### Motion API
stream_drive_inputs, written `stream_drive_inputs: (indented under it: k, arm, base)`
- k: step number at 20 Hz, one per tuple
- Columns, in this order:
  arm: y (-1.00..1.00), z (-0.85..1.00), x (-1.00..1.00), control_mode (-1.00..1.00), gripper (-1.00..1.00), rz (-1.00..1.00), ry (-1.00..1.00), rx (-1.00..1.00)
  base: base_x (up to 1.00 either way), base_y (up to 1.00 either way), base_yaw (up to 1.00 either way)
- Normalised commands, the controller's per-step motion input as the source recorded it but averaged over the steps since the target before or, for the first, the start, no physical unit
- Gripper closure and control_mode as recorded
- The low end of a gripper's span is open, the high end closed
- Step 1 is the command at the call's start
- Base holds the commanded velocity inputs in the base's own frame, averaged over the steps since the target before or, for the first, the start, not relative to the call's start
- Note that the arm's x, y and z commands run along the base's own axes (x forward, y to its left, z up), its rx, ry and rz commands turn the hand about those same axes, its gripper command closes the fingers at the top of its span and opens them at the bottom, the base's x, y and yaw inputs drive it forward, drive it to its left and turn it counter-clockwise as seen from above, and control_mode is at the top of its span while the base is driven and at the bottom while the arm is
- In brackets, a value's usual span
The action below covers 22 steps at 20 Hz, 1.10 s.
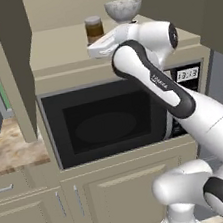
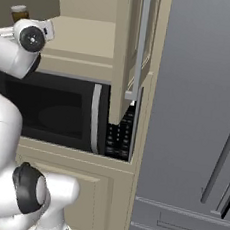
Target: Take the cinnamon bottle from the cabinet and place it on the dining table, next to the plate with the cupcake. Then take the chocolate from the dining counter and place it on the cupcake plate.
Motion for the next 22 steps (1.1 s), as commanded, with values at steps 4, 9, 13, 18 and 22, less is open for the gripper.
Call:
stream_drive_inputs:
  k: [4,9,13,18,22]
  arm:
    - [0.00,0.00,-0.88,-1.00,1.00,0.10,0.00,0.02]
    - [-0.02,0.00,-0.85,-1.00,1.00,0.01,0.00,0.01]
    - [-0.09,-0.03,-0.77,-1.00,1.00,0.00,0.00,0.00]
    - [-0.23,-0.06,-0.81,-1.00,1.00,0.00,0.01,0.08]
    - [-0.27,-0.21,-0.69,-1.00,1.00,0.00,0.09,0.15]
  base:
    - [0.00,0.00,0.00]
    - [0.00,0.00,0.00]
    - [0.00,0.00,0.00]
    - [0.00,0.00,0.00]
    - [0.00,0.00,0.00]
